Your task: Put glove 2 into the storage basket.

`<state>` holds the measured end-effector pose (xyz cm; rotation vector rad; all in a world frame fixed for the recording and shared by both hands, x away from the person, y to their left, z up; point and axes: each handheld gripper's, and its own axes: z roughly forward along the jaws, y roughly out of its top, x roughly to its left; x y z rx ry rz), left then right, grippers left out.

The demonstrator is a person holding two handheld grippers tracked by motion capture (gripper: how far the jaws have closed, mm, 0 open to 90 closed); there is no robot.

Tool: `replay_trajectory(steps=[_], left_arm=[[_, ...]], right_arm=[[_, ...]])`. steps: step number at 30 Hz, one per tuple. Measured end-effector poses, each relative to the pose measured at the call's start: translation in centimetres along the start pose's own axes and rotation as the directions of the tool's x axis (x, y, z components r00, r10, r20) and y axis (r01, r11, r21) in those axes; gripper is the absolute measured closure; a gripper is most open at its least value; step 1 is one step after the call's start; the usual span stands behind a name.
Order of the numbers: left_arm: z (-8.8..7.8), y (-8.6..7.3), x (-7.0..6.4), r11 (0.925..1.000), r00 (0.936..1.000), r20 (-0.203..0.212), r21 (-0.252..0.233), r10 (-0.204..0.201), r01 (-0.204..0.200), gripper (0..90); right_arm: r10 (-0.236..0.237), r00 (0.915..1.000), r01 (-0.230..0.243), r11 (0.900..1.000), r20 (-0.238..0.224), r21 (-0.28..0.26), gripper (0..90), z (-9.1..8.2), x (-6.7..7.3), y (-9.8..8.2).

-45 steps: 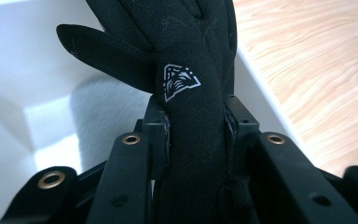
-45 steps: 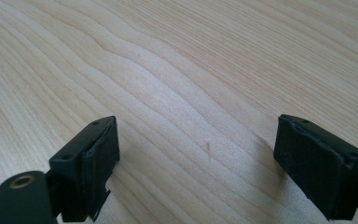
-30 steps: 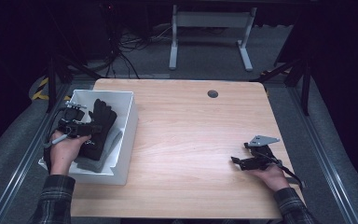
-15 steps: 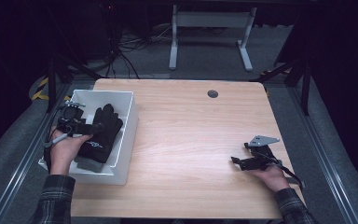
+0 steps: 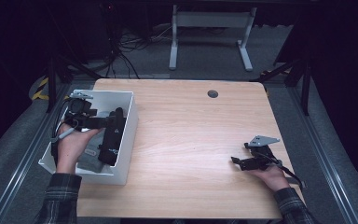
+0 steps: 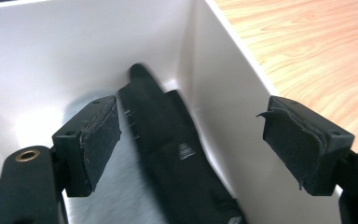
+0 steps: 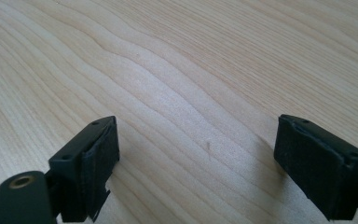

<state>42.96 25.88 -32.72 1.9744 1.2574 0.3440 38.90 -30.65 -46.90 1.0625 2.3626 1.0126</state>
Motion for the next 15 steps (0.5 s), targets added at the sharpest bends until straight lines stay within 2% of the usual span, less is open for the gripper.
replay_trajectory(steps=[3, 8, 15], left_arm=[[0.2, 0.2, -0.9, 0.9999, 0.9995, 0.03, -0.01, 0.009, -0.009, 19.0], [0.5, 0.5, -2.4, 0.999, 0.9977, 0.056, -0.026, 0.037, -0.035, 18.7], [1.6, 1.1, -5.1, 0.9968, 0.9909, 0.11, -0.026, 0.078, -0.076, 18.3]], right_arm=[[-0.001, 1.0, 0.001, 1.0, 0.002, 0.001, 14.3, 0.0, 0.0, 0.0], [0.001, 1.0, -0.001, 1.0, 0.002, 0.001, 14.2, 0.0, 0.0, 0.0], [0.002, 1.0, -0.002, 1.0, 0.001, 0.001, 14.1, 0.1, 0.0, 0.0]])
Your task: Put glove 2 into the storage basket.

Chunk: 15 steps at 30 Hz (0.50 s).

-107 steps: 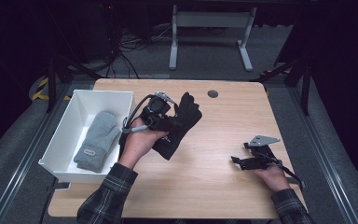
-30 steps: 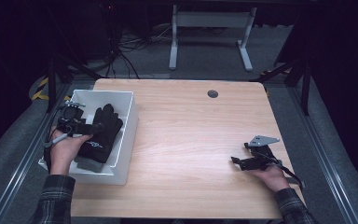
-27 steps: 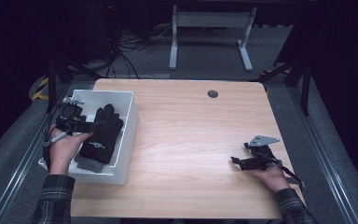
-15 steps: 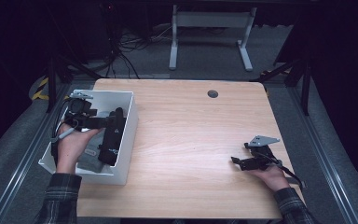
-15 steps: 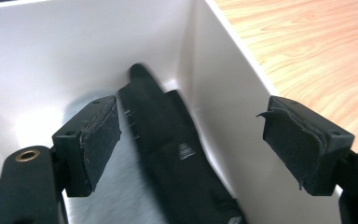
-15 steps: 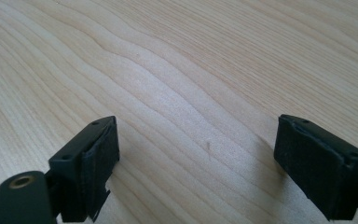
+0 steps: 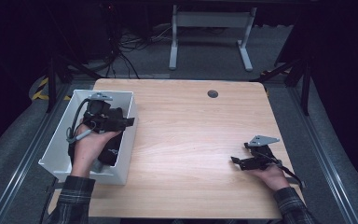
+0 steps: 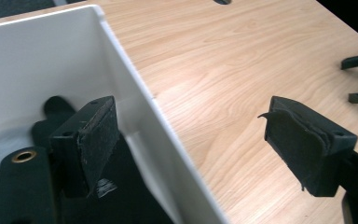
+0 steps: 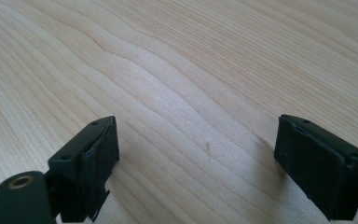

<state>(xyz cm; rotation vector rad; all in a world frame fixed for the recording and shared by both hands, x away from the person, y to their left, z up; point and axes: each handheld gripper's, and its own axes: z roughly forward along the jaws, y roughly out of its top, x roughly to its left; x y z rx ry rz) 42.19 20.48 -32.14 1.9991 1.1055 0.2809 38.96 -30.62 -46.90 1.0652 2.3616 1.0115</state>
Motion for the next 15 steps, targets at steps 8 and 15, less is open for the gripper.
replay_trajectory(steps=[8, 15], left_arm=[[2.5, 0.5, -3.7, 0.9985, 0.9961, 0.069, 0.0, 0.054, -0.055, 18.2], [5.3, 0.6, -7.1, 0.9923, 0.9872, 0.107, 0.021, 0.119, -0.122, 18.0]], right_arm=[[0.0, 1.0, 0.0, 1.0, 0.0, 0.001, 14.1, 0.0, 0.0, 0.0], [0.001, 1.0, -0.001, 1.0, -0.001, 0.001, 14.1, 0.0, 0.0, 0.0]])
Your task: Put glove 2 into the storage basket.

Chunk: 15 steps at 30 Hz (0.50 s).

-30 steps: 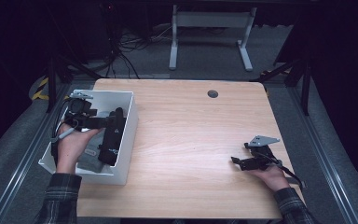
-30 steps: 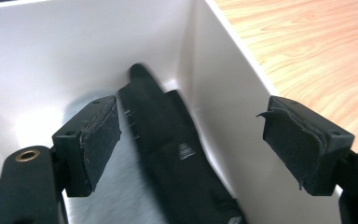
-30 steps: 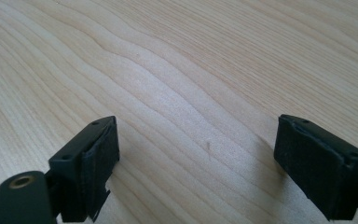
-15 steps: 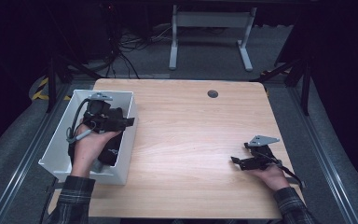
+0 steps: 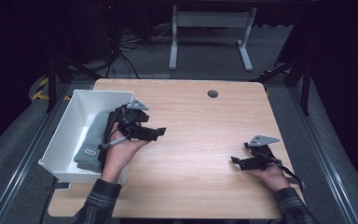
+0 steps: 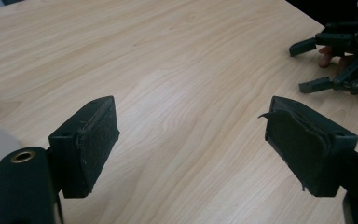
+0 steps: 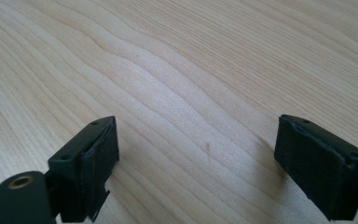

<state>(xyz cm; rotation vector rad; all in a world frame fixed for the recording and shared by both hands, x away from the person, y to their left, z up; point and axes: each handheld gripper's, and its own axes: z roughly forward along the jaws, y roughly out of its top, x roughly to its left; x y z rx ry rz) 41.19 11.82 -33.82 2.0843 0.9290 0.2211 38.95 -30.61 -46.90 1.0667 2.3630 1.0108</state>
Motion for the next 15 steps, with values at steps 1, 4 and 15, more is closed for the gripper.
replay_trajectory(steps=[1, 4, 15], left_arm=[[0.4, 0.0, -0.4, 0.9999, 1.0, 0.004, 0.01, 0.005, -0.005, 17.9], [1.6, -0.1, -1.4, 0.9996, 0.9995, 0.024, 0.017, 0.021, -0.021, 17.9], [6.2, -1.6, -3.7, 0.9949, 0.9957, 0.073, 0.078, 0.058, -0.063, 17.5]], right_arm=[[0.0, 1.0, 0.0, 1.0, 0.0, -0.001, 14.1, 0.0, 0.0, 0.0], [0.0, 1.0, 0.0, 1.0, 0.0, 0.0, 14.1, 0.0, 0.0, 0.0], [0.0, 1.0, 0.0, 1.0, 0.0, 0.0, 14.1, 0.0, 0.0, 0.0]])
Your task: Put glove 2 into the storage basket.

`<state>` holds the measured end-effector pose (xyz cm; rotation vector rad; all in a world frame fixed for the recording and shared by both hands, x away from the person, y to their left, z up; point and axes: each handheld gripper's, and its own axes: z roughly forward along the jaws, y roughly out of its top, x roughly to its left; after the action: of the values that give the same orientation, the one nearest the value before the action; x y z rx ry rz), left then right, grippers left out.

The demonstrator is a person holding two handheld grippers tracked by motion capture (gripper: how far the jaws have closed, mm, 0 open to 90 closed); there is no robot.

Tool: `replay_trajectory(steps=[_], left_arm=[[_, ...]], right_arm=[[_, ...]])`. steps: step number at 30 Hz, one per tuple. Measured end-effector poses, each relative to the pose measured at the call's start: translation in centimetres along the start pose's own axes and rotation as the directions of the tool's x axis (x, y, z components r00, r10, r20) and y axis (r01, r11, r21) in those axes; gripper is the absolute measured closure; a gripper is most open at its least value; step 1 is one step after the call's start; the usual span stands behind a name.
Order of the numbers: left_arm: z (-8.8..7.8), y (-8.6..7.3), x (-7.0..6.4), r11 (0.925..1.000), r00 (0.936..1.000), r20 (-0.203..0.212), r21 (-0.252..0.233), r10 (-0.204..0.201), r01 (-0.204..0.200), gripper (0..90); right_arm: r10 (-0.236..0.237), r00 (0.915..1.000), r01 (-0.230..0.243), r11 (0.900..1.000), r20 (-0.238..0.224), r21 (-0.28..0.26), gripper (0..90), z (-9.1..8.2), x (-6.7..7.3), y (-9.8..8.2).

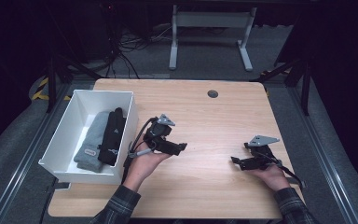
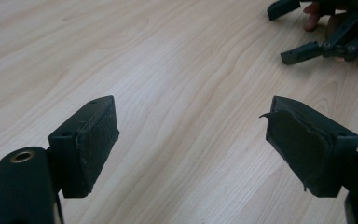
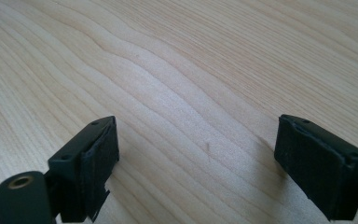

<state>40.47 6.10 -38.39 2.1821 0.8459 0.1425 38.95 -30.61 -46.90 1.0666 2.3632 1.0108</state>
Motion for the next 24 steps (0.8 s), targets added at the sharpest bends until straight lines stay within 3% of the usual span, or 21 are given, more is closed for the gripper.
replay_trajectory(steps=[12, 24], left_arm=[[3.4, -2.6, 0.1, 0.9986, 0.9996, -0.006, 0.045, 0.027, -0.027, 17.1], [5.2, -5.3, -0.1, 0.9964, 0.9968, -0.021, 0.037, 0.077, -0.076, 14.8]], right_arm=[[0.001, 1.0, -0.001, 1.0, 0.0, -0.001, 14.1, 0.0, 0.0, 0.0], [-0.002, 1.0, 0.002, 1.0, 0.0, -0.001, 14.1, 0.0, 0.0, 0.0]])
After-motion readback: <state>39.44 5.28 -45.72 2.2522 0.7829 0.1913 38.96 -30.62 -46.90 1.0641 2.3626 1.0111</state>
